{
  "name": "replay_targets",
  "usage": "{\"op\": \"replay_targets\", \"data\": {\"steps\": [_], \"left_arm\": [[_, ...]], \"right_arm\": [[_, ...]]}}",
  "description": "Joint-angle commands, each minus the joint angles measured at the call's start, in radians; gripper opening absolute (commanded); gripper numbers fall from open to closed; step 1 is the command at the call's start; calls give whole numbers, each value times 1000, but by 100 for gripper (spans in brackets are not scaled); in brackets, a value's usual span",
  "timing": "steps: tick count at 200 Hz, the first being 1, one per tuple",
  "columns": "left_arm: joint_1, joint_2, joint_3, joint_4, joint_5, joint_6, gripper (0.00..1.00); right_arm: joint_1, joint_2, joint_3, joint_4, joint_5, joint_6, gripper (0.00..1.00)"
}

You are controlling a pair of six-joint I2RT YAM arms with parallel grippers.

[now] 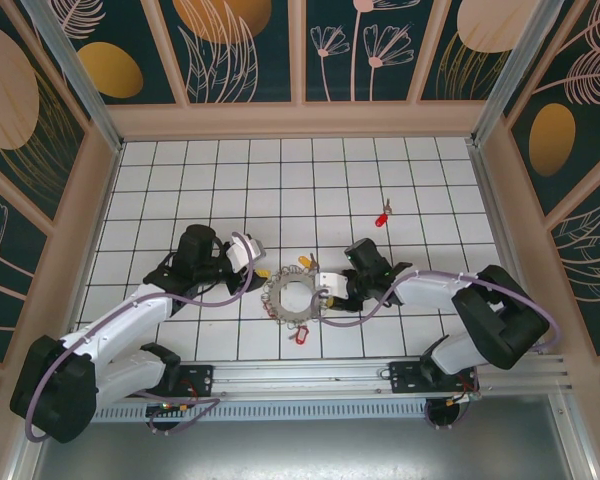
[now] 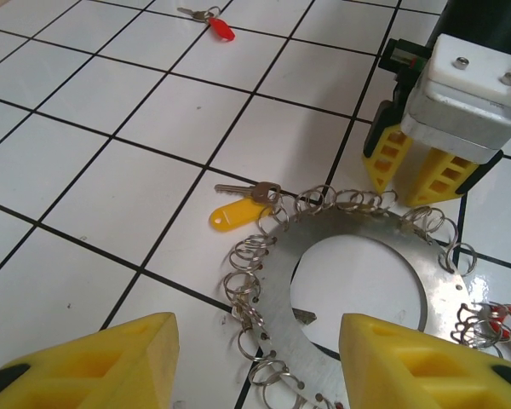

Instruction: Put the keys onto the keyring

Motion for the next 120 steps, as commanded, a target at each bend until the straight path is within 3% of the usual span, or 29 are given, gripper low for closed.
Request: {"op": "replay_targets", "data": {"steps": [1, 120], "left_arm": [[4, -10, -12, 36, 14, 15, 53], [4, 6, -13, 59, 21, 11, 52]], "right_arm": [[11, 25, 27, 27, 21, 17, 23], [30, 11, 15, 118, 59, 54, 21]]}}
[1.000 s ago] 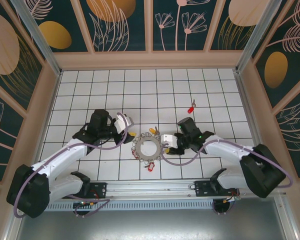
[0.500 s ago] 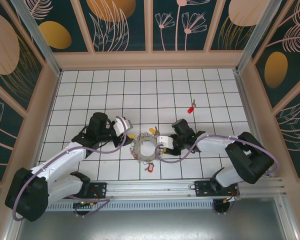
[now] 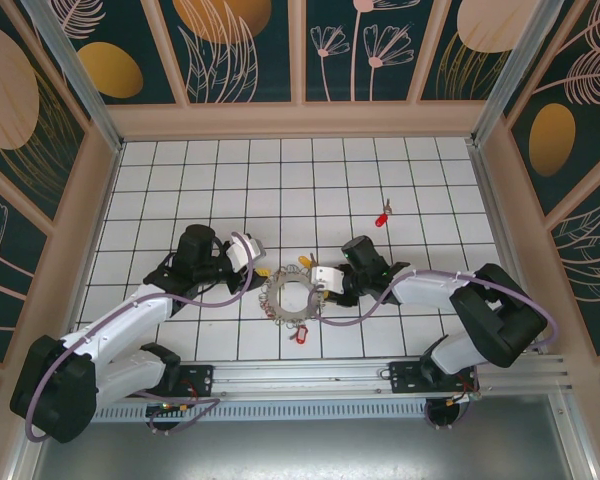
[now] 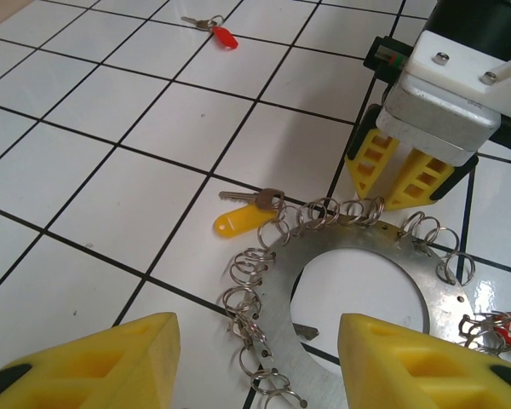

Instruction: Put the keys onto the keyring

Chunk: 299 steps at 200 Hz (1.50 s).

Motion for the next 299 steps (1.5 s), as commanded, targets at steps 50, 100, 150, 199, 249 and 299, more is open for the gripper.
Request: {"op": "replay_targets", "data": {"steps": [50, 100, 150, 199, 249, 299], "left_arm": [[4, 2, -17, 41, 43, 20, 53], [4, 16, -15, 51, 59, 34, 53], [4, 16, -18, 67, 74, 34, 53], [-13, 9, -14, 116, 161, 59, 54], [-67, 54, 20, 181, 227, 100, 54], [-113, 115, 78, 185, 206, 98, 50]], "right_arm": [[13, 4, 14, 2, 1, -3, 13], [14, 29, 42, -62, -14, -22, 17], [16, 50, 54, -80, -8, -27, 9], [16, -26, 68, -48, -83, 28, 0], [11, -155, 136, -54, -196, 46, 0], [11, -179, 218, -82, -237, 65, 0]]}}
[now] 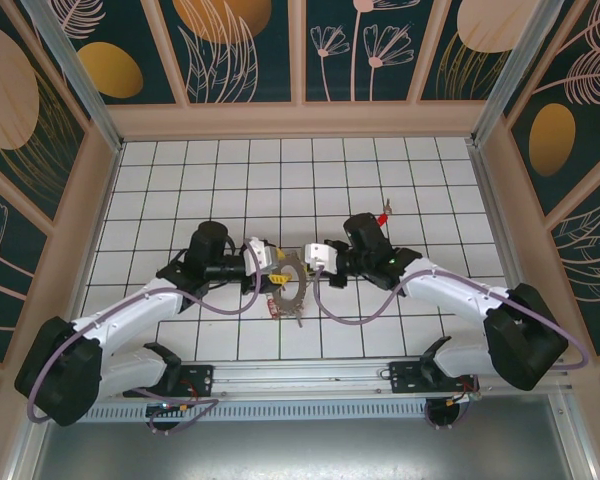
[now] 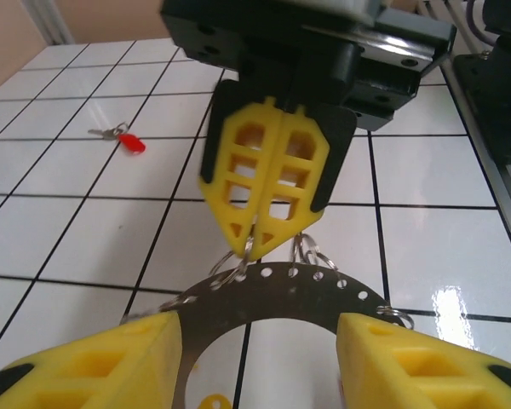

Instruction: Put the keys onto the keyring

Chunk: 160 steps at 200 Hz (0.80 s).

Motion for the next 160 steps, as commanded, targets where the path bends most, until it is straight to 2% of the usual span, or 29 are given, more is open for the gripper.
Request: {"op": "replay_targets", "data": {"steps": [1, 57, 88, 160], "left_arm": [[-18, 20, 35, 44, 13, 13, 50], [-37, 32, 30, 113, -59, -31, 45], [-47, 46, 40, 114, -57, -33, 39], [-57, 68, 55, 130, -81, -28, 34]], "right_arm": [[2, -24, 41, -15, -71, 28, 0], [11, -41, 62, 16, -100, 72, 0], [15, -49, 73, 38, -103, 104, 0], [28, -47, 80, 83, -112, 150, 0]]}}
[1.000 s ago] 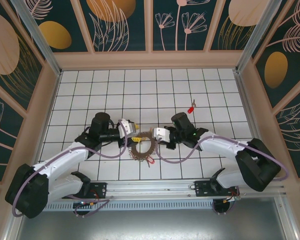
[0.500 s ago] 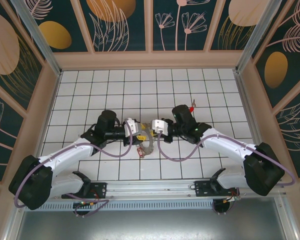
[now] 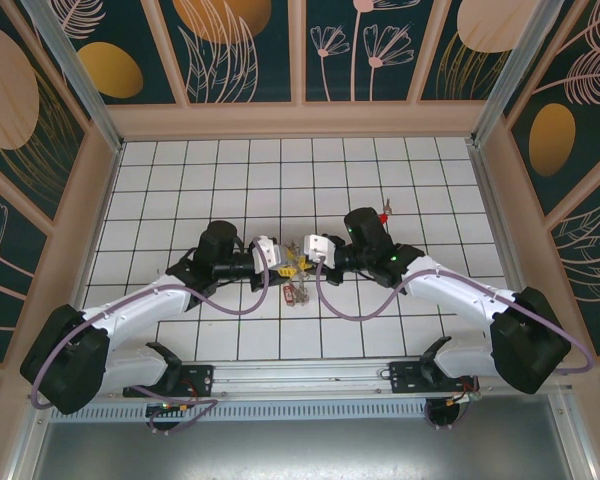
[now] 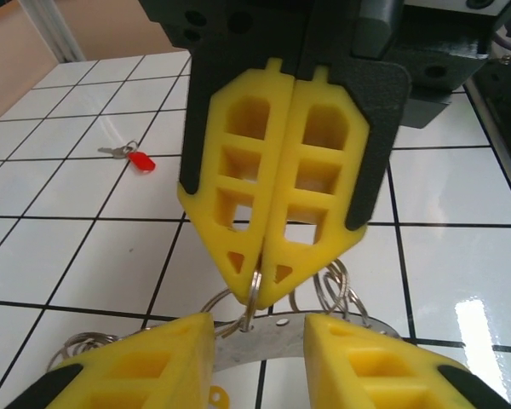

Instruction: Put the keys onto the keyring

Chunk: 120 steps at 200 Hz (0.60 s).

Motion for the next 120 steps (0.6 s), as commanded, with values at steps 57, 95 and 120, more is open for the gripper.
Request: {"op": "replay_targets", "data": {"steps": [57, 95, 120], "left_arm": [[-10, 43, 69, 6, -40, 8, 16], [-15, 52, 81, -11, -42, 12, 0], [-18, 59, 87, 5, -33, 3, 0]], "right_arm": [[20, -27, 47, 103, -42, 62, 0], [20, -32, 45, 146, -24, 126, 0], [28, -31, 33, 198, -42, 168, 0]]}}
